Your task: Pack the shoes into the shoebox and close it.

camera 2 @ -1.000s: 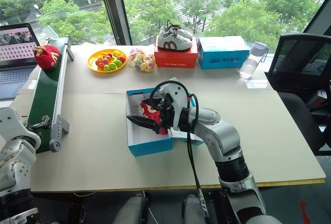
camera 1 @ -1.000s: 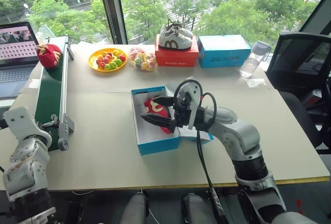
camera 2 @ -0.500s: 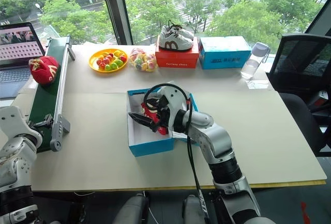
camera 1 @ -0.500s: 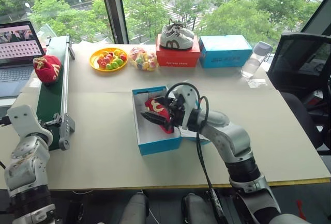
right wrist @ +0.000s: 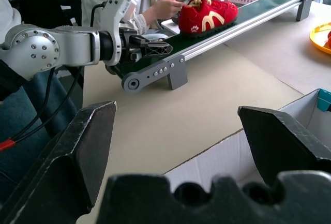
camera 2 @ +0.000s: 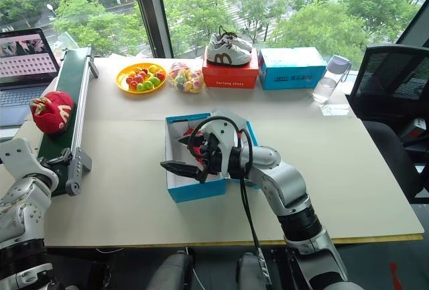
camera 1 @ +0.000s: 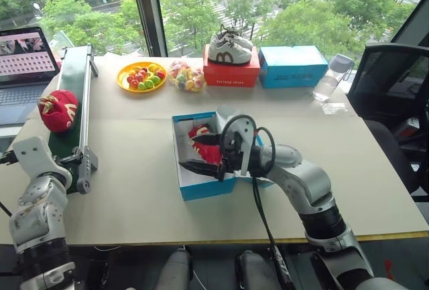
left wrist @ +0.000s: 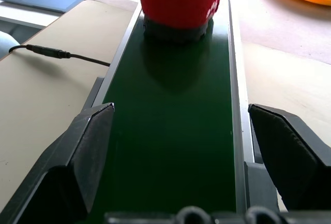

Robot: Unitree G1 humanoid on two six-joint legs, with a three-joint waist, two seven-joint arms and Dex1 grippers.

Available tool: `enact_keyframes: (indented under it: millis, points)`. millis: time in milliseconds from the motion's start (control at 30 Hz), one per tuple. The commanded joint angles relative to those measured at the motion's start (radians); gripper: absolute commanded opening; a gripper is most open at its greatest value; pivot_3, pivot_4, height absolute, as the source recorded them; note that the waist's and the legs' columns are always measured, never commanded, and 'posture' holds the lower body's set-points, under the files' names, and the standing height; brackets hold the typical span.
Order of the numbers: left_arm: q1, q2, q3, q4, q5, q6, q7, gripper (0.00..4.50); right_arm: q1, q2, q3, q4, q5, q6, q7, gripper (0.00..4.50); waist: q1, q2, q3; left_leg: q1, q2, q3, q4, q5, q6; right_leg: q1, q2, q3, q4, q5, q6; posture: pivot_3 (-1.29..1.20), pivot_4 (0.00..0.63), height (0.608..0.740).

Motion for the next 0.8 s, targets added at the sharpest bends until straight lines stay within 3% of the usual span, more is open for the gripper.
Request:
enact_keyframes:
  millis: [33, 433, 600, 700, 800]
  points:
    - [0.004, 0.010, 0.028, -0.019, -0.003, -0.016, 0.005, 4.44, -0.011, 0.011, 0.002, -0.028, 0.002, -0.031, -0.005, 4.50, 0.000, 0.000, 0.000, 0.000, 0.000, 0.000, 0.000, 0.000, 0.000, 0.000, 0.000, 0.000, 0.000, 0.000, 0.000, 0.00, 0.150, 0.736]
    - [-0.005, 0.003, 0.023, 0.003, 0.013, -0.008, 0.042, 4.44, -0.008, 0.008, -0.007, -0.031, -0.002, -0.022, -0.027, 4.50, 0.002, 0.000, 0.000, 0.000, 0.000, 0.000, 0.000, 0.000, 0.000, 0.000, 0.000, 0.000, 0.000, 0.000, 0.000, 0.00, 0.150, 0.736]
    - [-0.046, -0.032, 0.054, -0.011, -0.050, -0.018, 0.031, 3.08, -0.016, 0.009, -0.017, -0.025, -0.002, -0.024, -0.043, 4.50, 0.005, 0.000, 0.000, 0.000, 0.000, 0.000, 0.000, 0.000, 0.000, 0.000, 0.000, 0.000, 0.001, 0.000, 0.000, 0.00, 0.150, 0.736]
    - [-0.096, -0.066, 0.082, -0.040, -0.122, -0.060, 0.005, 2.69, -0.027, 0.011, -0.022, -0.011, -0.008, -0.028, -0.055, 4.50, 0.011, -0.002, -0.001, 0.000, 0.000, -0.001, 0.000, 0.000, 0.000, 0.001, 0.000, -0.002, 0.001, 0.000, 0.000, 0.00, 0.150, 0.736]
    - [-0.135, -0.108, 0.068, -0.114, -0.203, -0.124, -0.068, 2.69, -0.040, 0.018, -0.032, 0.009, -0.013, -0.032, -0.073, 4.50, 0.009, -0.005, -0.001, -0.001, 0.000, 0.000, 0.001, 0.000, -0.001, 0.002, -0.001, -0.002, -0.001, 0.001, 0.001, 0.00, 0.150, 0.736]
